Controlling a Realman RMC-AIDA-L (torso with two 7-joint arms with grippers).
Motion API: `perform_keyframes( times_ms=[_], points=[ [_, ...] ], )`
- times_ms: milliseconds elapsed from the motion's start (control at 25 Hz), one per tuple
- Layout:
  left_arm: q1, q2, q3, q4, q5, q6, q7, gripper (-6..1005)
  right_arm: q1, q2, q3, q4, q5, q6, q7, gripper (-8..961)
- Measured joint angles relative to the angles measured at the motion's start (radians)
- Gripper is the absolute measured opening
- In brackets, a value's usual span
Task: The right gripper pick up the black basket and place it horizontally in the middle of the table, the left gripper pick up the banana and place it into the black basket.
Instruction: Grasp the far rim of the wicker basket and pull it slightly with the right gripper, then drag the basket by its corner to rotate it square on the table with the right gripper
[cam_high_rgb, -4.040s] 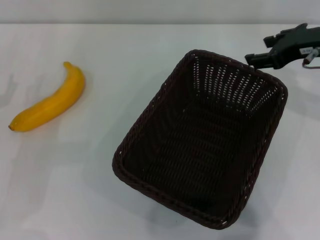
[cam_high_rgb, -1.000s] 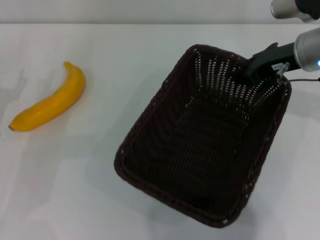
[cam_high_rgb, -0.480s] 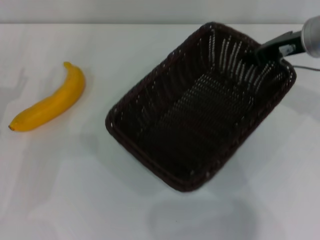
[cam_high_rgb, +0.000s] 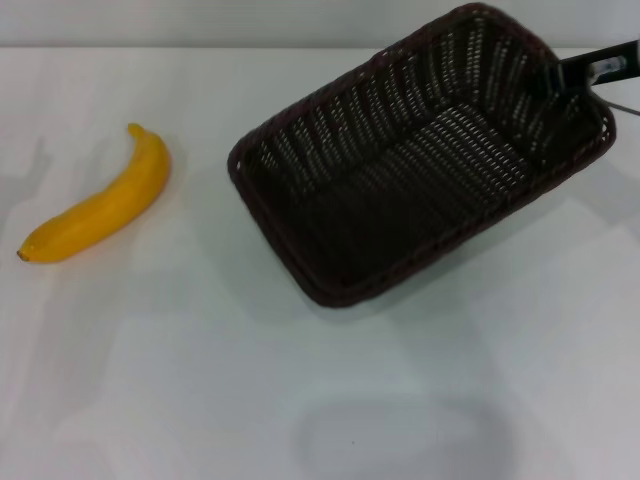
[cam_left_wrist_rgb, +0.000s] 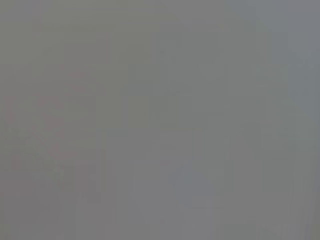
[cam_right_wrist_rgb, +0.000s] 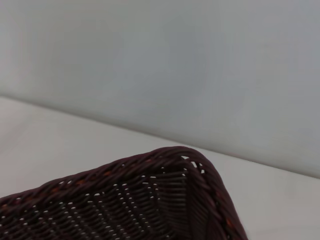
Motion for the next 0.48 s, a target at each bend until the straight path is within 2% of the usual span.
perform_keyframes(
  times_ms=[480],
  points=[
    [-0.006, 0.004, 0.000, 0.000, 0.000, 0.005, -0.002, 877, -0.114, 0.007, 0.006, 0.117, -0.006, -0.015, 0.151, 170]
  ],
)
